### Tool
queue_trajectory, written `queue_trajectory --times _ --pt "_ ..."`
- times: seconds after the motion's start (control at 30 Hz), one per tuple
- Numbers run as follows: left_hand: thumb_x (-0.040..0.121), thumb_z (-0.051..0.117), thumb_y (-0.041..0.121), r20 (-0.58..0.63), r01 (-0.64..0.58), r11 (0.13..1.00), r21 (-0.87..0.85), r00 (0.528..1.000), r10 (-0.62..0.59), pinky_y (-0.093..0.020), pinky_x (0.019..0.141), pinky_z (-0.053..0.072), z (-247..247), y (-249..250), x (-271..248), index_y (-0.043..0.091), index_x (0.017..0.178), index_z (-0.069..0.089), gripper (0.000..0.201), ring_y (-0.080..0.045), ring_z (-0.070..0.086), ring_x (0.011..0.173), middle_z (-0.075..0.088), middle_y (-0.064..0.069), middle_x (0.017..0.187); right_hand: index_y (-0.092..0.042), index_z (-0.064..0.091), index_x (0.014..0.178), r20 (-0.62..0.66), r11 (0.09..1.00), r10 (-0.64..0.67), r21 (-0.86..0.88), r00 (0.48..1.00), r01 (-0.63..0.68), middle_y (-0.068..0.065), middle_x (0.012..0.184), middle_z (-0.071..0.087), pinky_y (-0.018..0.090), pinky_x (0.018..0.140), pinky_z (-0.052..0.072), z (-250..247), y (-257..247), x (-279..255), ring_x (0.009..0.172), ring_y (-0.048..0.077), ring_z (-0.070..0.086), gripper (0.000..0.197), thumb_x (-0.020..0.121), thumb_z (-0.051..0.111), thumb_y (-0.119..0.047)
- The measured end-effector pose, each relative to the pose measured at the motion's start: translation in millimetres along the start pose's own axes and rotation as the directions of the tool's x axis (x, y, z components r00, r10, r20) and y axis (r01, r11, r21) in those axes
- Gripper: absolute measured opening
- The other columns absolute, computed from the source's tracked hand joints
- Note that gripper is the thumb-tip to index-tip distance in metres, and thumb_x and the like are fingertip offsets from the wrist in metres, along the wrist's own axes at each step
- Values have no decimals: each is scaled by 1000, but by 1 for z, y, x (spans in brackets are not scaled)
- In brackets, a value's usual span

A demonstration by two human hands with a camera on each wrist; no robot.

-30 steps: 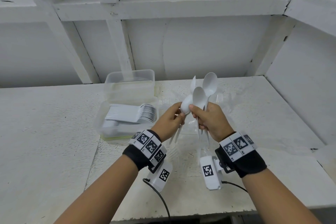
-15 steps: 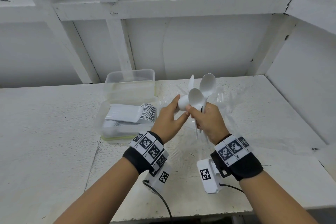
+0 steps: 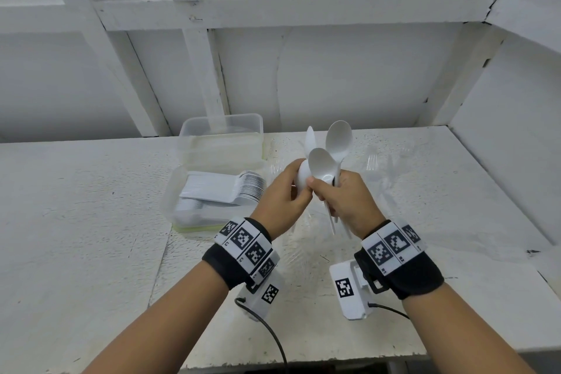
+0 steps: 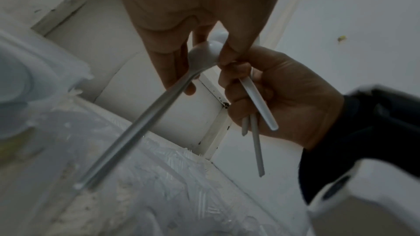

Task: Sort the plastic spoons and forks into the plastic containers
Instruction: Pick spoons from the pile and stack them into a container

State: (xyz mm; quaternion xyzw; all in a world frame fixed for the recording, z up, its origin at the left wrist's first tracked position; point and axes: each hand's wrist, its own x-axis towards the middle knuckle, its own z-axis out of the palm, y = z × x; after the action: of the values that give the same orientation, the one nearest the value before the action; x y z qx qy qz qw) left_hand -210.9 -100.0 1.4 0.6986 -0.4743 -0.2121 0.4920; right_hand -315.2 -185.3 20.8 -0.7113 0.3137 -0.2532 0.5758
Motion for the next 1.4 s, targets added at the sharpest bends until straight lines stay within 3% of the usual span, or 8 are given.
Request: queue_trajectory --times 0.17,0.33,0.5,0.6,0.83,0.93,1.17,1.4 --pt "98 32 12 -1 228 931 -283 971 -238 -30 67 43 -2 -2 3 14 127 38 30 -12 45 69 46 2 81 -9 58 90 106 999 28 23 994 -31 -1 57 49 22 42 34 0 1 -1 45 9 40 14 88 62 -21" --pt "100 37 26 24 312 718 -623 924 -380 -20 52 35 -11 0 8 16 106 45 14 -9 38 58 36 1 72 -30 38 121 150 999 32 0 988 -33 1 69 51 20 45 37 1 9 -10 51 3 45 37 91 57 -19" --pt "100 35 38 75 318 690 -650 931 -358 -44 77 52 -8 -7 8 -3 121 43 47 -35 58 96 56 -28 110 -19 53 109 185 999 -7 -45 983 16 -2 64 55 15 42 35 5 10 -13 47 0 47 20 90 58 -14" --pt "90 35 54 108 324 694 -643 935 -337 -39 69 50 -5 -3 4 -5 123 39 68 -34 60 82 51 -37 112 -16 55 98 190 997 -7 -70 982 21 0 63 57 11 42 34 7 10 -12 42 0 46 11 89 59 -11" --pt "97 42 39 64 325 735 -596 931 -360 -34 74 50 -5 -8 8 1 124 42 47 -23 62 89 60 -13 102 -17 57 101 218 992 -29 -115 976 56 -15 63 60 5 44 35 7 12 -13 47 -10 52 14 89 60 -12" --pt "98 43 30 4 307 712 -632 920 -393 -34 73 49 -6 -12 9 3 104 47 28 -23 58 82 55 -13 89 -23 55 106 241 993 -43 -99 970 68 -28 55 56 5 46 36 6 12 -16 49 -15 51 18 89 61 -17" --pt "95 39 34 -3 308 685 -661 911 -412 -30 63 43 -3 -4 10 8 107 48 29 -18 49 69 48 -5 75 -22 41 97 196 966 139 187 971 -176 2 75 44 18 42 24 7 9 -8 47 7 32 14 99 34 -33" --pt "99 36 38 -13 297 751 -590 927 -376 -31 70 50 0 -3 9 10 118 45 35 -21 59 84 57 -11 101 -2 53 89 1 998 54 -18 999 -54 0 65 47 22 45 38 23 10 -8 51 11 44 23 99 40 -19"
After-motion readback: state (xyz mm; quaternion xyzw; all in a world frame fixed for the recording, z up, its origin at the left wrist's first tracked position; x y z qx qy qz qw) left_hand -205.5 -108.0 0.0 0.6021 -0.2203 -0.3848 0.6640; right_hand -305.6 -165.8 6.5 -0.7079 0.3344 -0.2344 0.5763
